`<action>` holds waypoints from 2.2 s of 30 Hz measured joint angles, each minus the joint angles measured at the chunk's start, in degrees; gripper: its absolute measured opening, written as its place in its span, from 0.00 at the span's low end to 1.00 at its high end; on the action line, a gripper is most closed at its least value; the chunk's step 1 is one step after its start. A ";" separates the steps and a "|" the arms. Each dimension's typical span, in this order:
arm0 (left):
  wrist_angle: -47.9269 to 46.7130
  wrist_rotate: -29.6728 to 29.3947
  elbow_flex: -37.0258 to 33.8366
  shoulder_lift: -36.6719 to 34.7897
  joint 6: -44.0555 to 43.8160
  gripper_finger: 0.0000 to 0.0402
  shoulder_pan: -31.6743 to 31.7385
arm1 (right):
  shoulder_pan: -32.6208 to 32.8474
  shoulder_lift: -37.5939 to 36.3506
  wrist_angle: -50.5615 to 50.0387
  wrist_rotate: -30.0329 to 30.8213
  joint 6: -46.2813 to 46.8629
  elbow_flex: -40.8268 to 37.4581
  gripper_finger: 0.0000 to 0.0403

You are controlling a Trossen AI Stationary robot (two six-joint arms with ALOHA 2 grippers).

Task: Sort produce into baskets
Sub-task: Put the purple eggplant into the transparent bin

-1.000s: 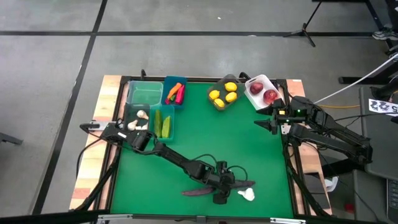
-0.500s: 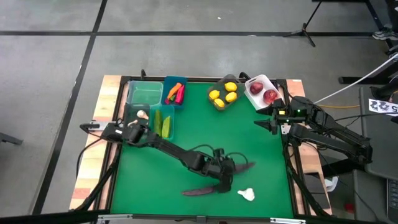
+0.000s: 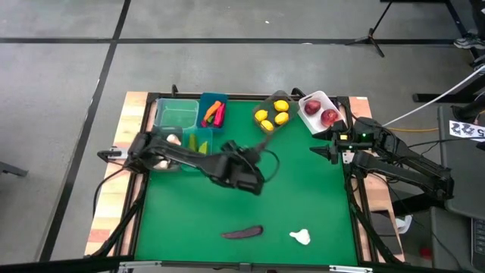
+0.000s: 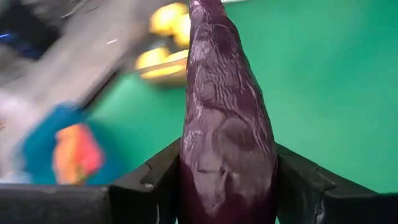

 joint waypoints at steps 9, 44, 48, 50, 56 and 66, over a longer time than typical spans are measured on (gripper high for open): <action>-23.28 -7.95 -4.62 -12.70 -20.90 0.48 1.03 | 0.00 0.02 -0.04 -0.02 -0.13 0.00 0.92; 4.01 -9.79 -53.91 -47.64 -64.69 0.48 26.81 | 0.02 0.01 0.00 -0.46 -0.24 0.00 0.92; 14.44 -9.82 -57.32 -47.66 -64.73 0.48 29.12 | 0.02 0.00 0.00 -0.46 -0.24 0.00 0.92; 16.96 -9.83 -58.53 -47.66 -65.76 0.48 30.03 | 0.02 0.02 0.00 -0.46 -0.22 0.00 0.92; 17.83 -9.85 -61.44 -47.50 -76.25 0.48 30.77 | 0.02 0.00 0.00 -0.46 -0.27 0.00 0.92; 19.89 -9.85 -64.49 -44.62 -90.89 0.48 31.01 | 0.02 0.02 0.00 -0.46 -0.33 0.00 0.92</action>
